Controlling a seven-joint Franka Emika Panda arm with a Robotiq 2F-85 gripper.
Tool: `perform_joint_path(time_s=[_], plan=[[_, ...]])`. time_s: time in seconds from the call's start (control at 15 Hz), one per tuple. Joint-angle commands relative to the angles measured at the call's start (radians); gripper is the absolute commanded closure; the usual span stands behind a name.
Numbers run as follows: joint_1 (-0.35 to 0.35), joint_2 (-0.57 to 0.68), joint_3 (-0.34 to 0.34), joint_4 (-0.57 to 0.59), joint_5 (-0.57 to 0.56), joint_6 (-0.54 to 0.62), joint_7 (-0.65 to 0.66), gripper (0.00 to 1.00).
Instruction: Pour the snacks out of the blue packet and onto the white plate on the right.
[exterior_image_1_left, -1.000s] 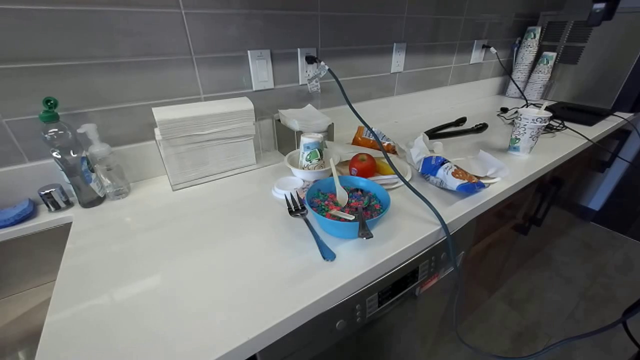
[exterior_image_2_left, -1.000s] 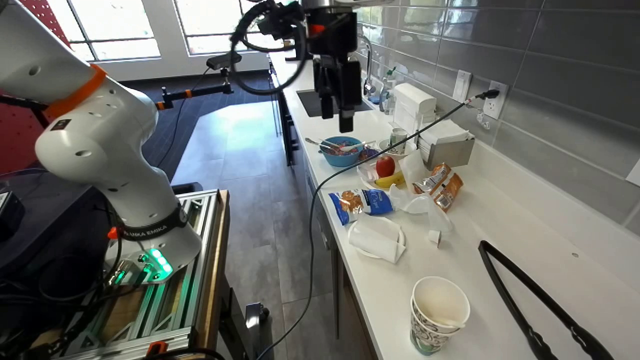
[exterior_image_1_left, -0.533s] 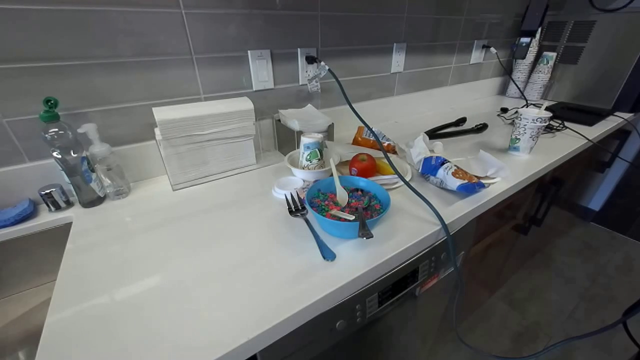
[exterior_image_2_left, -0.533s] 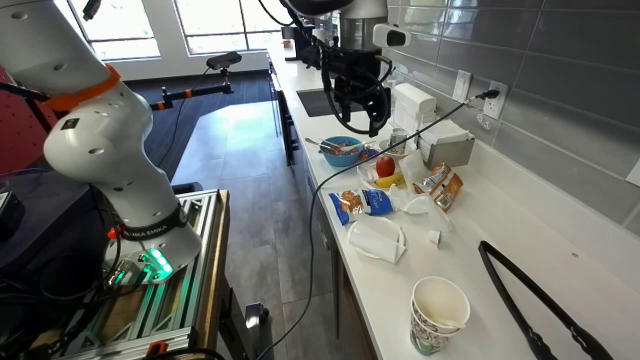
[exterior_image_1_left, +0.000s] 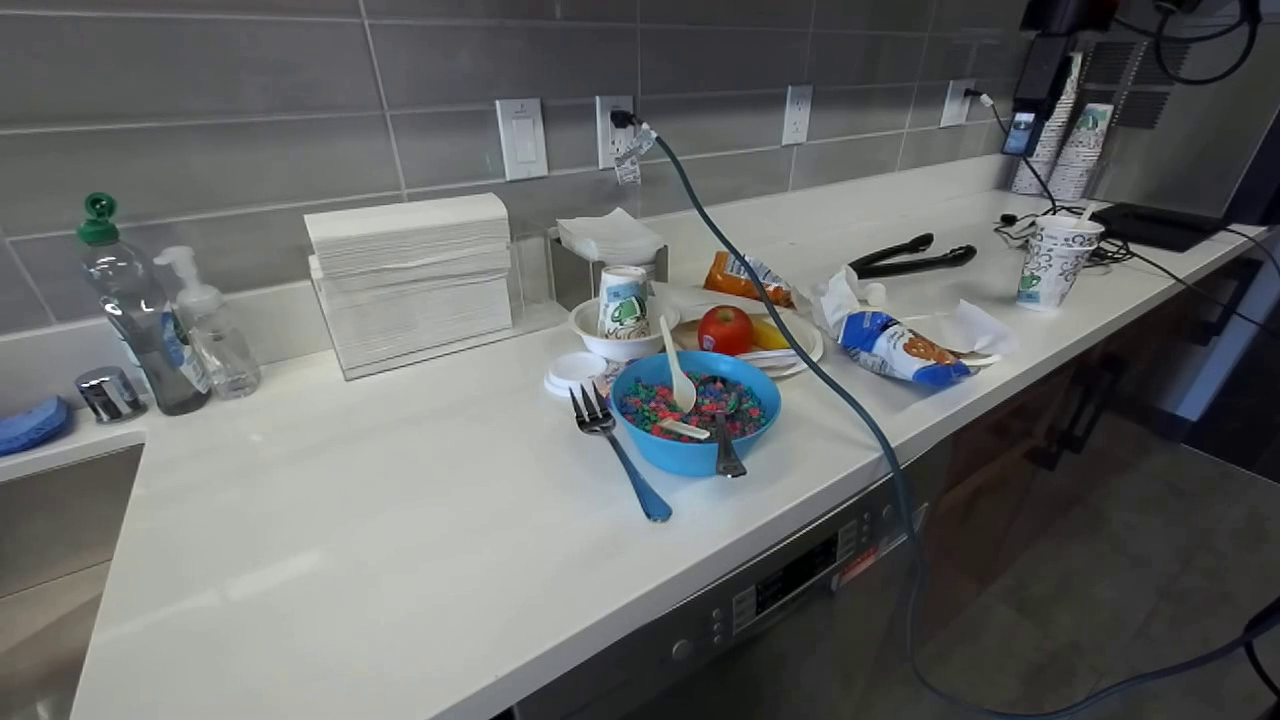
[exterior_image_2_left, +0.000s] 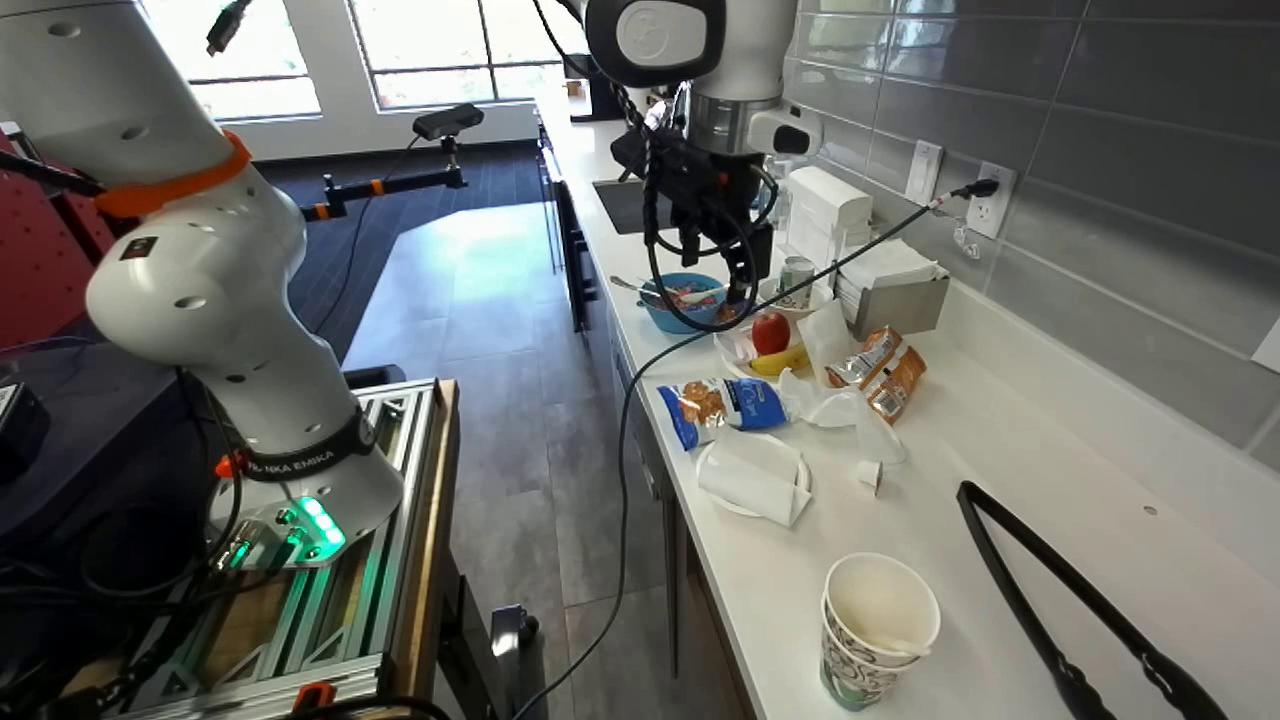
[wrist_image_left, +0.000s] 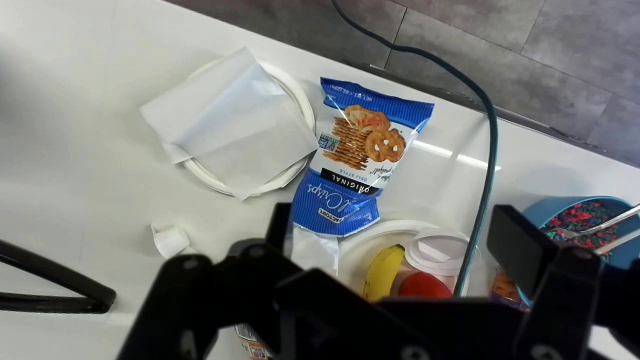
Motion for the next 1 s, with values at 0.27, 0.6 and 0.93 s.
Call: perform_joint_path(time_s=[0.27,0.6,0.93], plan=[[-0.006,0.093,0.042,0.038,0.079,-0.01,0.078,0.0],[-0.008,0.227,0.097,0.066,0.132,0.03,0.154,0.0],[-0.011,0.387,0.125,0.135,0.06,0.086,0.293,0.0]])
